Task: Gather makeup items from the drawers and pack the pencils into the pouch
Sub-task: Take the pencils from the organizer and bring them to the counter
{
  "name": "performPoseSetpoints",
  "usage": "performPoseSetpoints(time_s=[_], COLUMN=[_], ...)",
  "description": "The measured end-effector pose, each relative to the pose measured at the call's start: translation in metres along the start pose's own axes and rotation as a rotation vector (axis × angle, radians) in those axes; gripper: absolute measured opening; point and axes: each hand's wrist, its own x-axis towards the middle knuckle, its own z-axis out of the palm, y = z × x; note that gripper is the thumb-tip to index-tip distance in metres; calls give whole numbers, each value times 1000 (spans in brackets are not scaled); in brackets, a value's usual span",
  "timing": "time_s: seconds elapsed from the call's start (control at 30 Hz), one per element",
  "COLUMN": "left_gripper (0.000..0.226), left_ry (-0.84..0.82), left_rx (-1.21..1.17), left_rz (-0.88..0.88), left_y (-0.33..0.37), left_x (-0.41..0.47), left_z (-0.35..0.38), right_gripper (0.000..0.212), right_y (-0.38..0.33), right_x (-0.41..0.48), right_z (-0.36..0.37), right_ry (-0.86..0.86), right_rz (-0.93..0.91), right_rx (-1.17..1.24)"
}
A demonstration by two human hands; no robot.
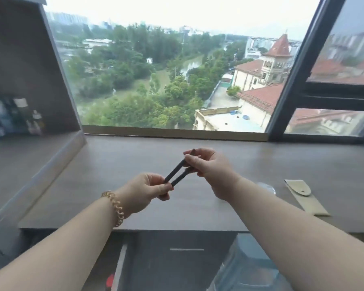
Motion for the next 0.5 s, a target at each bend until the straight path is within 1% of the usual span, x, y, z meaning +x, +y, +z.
performPoseSetpoints(time_s=[0.07, 0.13, 0.2, 0.3, 0.4, 0.47, 0.5], left_gripper=[15, 17, 20, 20, 20, 17, 16], left_ry=[-66, -158, -208, -305, -349, -387, -410], left_rx=[71, 140, 200, 295, 425, 527, 553], left_rz=[-23, -22, -27, -1, 25, 37, 24], left_y=[6, 21, 35, 64, 80, 90, 95], left_x=[18, 41, 56, 90, 122, 147, 155], left_z=[29, 69, 99, 163, 213, 256, 271], right_gripper=[1, 5, 9, 5, 4, 5, 9], right_y=[16, 33, 46, 64, 84, 103, 111], right_x=[-13, -28, -39, -56, -66, -70, -70], right_z=[-42, -93, -127, -193, -248, -297, -314], right_ry=[39, 76, 89, 182, 169, 87, 23], right_rz=[63, 157, 237, 267, 248, 261, 270], right_rx=[-33, -57, -79, -101, -294, -508, -626])
